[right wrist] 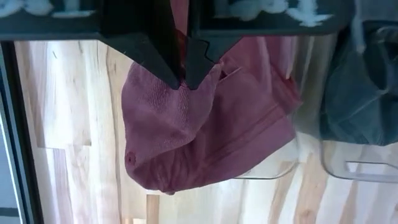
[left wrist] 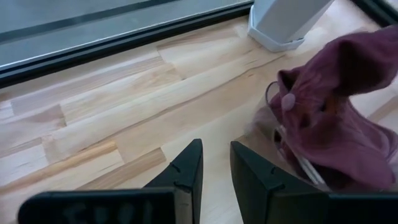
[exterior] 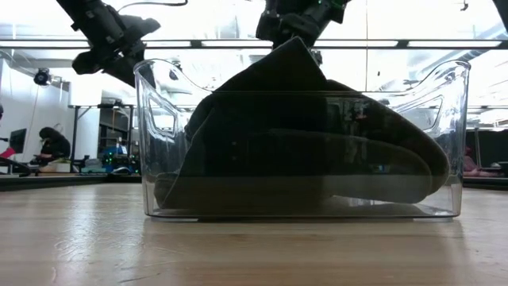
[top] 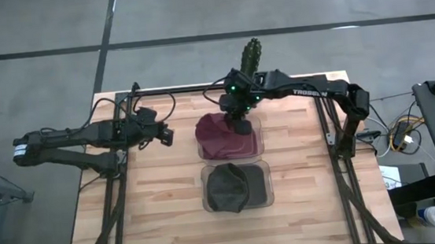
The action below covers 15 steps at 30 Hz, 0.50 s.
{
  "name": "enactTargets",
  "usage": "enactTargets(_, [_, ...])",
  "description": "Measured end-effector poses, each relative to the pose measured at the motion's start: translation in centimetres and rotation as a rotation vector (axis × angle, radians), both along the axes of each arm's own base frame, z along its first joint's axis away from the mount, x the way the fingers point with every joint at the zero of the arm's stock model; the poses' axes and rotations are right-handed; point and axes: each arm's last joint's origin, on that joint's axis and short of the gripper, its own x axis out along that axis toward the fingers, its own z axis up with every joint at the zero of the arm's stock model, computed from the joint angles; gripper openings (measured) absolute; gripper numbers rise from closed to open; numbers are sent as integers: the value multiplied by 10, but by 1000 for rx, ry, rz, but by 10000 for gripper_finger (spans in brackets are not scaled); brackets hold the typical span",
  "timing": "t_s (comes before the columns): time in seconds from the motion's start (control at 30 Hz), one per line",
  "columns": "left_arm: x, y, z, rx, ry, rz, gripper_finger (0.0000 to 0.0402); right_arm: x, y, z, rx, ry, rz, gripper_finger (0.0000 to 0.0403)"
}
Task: Pick & Place hat
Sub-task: Put the red cap into the top transparent bin
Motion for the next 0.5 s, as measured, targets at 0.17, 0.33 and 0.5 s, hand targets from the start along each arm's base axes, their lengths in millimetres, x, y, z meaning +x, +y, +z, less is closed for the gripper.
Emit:
enactTargets(0.17, [2, 0, 2, 2, -27, 0, 74, 2, -2, -8, -8, -17, -3, 13])
enactTargets(0.33, [2, 0, 2, 2, -27, 0, 74, 2, -3, -8, -8, -18, -6, 34])
enactTargets(0.5, [2, 0, 2, 2, -27, 0, 74, -2, -3, -10, 6, 20, -8, 91])
